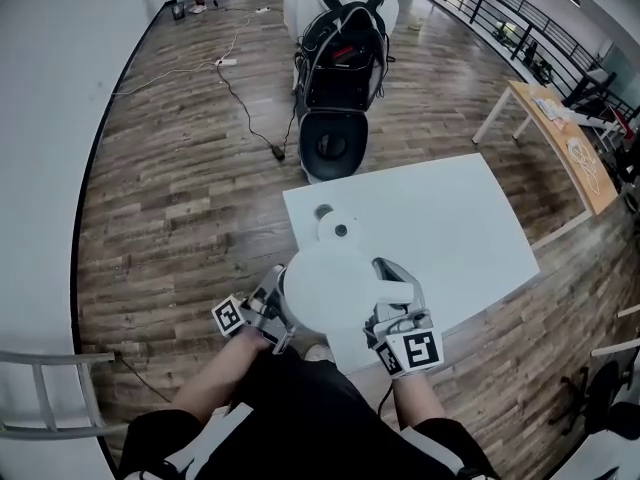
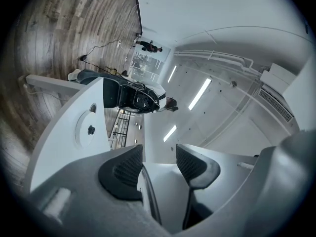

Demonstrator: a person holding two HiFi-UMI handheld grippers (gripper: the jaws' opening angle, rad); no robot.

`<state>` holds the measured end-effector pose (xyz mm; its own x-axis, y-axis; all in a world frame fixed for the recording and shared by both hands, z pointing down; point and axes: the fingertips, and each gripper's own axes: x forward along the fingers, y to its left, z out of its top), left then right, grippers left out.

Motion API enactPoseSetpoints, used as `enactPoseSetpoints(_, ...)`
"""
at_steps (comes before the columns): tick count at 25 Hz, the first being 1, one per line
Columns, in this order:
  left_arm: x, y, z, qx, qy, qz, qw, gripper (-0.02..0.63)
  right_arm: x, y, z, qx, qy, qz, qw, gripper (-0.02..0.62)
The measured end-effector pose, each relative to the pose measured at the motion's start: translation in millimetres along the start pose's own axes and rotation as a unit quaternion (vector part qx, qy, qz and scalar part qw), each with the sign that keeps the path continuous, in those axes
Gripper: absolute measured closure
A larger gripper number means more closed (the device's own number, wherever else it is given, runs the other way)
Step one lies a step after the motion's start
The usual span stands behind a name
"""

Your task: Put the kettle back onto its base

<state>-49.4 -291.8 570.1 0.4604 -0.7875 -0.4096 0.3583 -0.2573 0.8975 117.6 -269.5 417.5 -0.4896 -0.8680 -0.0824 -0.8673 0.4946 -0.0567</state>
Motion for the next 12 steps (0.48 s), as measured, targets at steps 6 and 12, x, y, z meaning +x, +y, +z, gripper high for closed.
enactPoseSetpoints(6, 12, 17, 11, -0.011, 0.005, 0.012, 0.9999, 0.4, 16, -14, -13, 0.005, 0.009, -0.015, 1.0, 0.589)
enactPoseSetpoints(12, 35, 34, 23, -0.021, 0.025, 0.019, 0.9993, 0.4, 33, -29, -17, 0.0, 0.012, -0.037, 0.999, 0.589)
